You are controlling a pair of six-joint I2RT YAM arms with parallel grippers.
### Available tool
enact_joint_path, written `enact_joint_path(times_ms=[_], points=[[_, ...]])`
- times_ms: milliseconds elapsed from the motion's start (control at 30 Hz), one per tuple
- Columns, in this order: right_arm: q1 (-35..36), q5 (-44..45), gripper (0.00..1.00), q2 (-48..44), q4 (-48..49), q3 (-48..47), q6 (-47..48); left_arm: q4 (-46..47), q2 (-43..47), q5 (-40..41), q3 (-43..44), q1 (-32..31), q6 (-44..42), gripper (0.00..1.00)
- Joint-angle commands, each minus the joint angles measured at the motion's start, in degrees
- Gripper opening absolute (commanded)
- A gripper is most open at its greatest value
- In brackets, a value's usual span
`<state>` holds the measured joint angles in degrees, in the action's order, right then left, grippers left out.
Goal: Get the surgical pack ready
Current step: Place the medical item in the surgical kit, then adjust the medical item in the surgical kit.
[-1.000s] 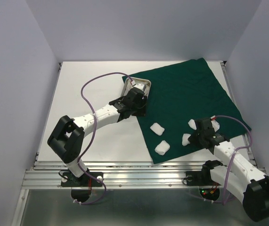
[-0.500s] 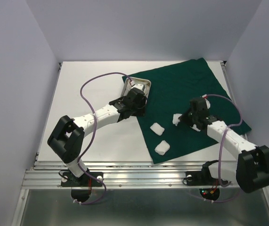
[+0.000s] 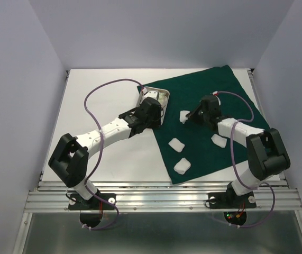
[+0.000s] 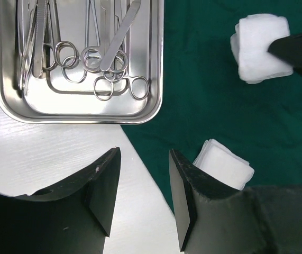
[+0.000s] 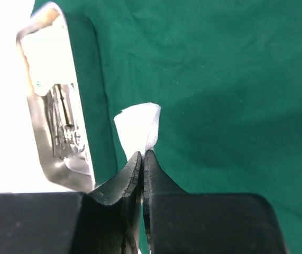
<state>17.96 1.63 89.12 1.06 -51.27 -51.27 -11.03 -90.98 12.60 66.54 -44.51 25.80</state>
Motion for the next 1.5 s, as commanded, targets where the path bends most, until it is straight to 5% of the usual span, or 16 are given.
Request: enact_joint_path(times_ms=[0,267,500,667,1000,1467], points=[[0.41,-3.21,0.05,3.33,8.16,2.65,-2.61,-0.49,2.83,2.08,-0.36,0.39,0.04,0.53],[1.56,-1.89,0.13,2.20,8.96,9.51,-4.11,0.04,2.47,1.37,-0.80,0.39,0.13,0.53],[2.08,4.78,0.46,-1.22,2.56,8.82,-0.07,0.30,2.21,0.93,-0.71,0.39,0.04,0.53],[2.08,13.22,0.57,-7.10,-6.84,4.34,8.53,0.22,2.21,1.11,-0.36,0.39,-0.23,0.53],[2.08,28.33,0.57,-13.28,-30.56,1.70,23.05,0.30,1.95,0.76,0.43,0.39,-0.93,0.53],[2.08,27.47,0.51,-1.68,-35.78,-3.22,27.27,-0.05,1.51,0.50,0.34,0.39,-1.19,0.53]])
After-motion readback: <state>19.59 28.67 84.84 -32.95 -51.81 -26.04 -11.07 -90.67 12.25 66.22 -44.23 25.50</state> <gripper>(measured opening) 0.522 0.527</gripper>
